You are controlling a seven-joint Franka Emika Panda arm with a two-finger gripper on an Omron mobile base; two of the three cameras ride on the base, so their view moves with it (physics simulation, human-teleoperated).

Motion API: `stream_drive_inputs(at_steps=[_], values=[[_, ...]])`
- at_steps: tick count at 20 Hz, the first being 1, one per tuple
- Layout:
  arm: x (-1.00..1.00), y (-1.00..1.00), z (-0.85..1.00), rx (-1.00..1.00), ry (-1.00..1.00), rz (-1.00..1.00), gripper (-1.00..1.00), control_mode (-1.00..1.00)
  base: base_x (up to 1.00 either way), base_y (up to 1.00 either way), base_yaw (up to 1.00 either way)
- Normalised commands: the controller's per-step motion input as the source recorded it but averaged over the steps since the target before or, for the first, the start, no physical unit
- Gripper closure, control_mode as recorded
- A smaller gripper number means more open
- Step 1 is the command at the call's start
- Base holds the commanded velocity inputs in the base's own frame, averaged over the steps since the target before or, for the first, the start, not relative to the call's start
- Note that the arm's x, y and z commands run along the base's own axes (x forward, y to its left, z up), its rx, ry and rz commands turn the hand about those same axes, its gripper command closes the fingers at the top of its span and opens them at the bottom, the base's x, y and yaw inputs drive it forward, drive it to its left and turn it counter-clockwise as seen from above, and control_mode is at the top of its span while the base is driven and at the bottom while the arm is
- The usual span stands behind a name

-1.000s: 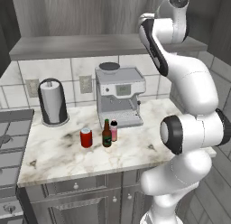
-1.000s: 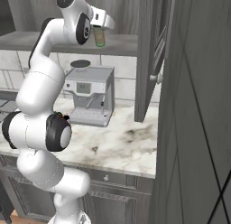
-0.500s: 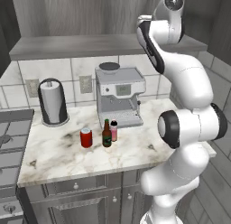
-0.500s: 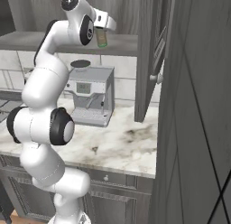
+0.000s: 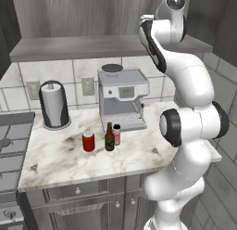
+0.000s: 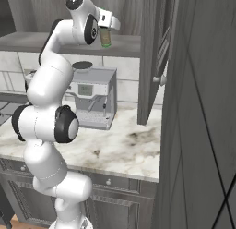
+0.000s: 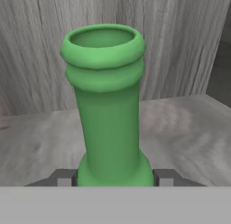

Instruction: Sort all alcoholic drinks to one cabinet, and non-alcoholic drinks to the other.

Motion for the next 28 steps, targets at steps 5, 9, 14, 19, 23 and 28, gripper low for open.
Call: stream_drive_inputs(at_steps=[5,9,14,19,23,28], values=[[0.26,-0.02,-0.15,0.00,0.00,0.00,1.00,-1.00,0.00,0.00,0.00],[0.23,-0.01,-0.20,0.00,0.00,0.00,1.00,-1.00,0.00,0.00,0.00],[0.19,0.00,-0.19,0.00,0.00,0.00,1.00,-1.00,0.00,0.00,0.00],[0.15,0.00,-0.13,0.00,0.00,0.00,1.00,-1.00,0.00,0.00,0.00],[0.13,0.00,-0.12,0.00,0.00,0.00,1.00,-1.00,0.00,0.00,0.00],[0.10,0.00,-0.15,0.00,0.00,0.00,-1.00,-1.00,0.00,0.00,0.00]])
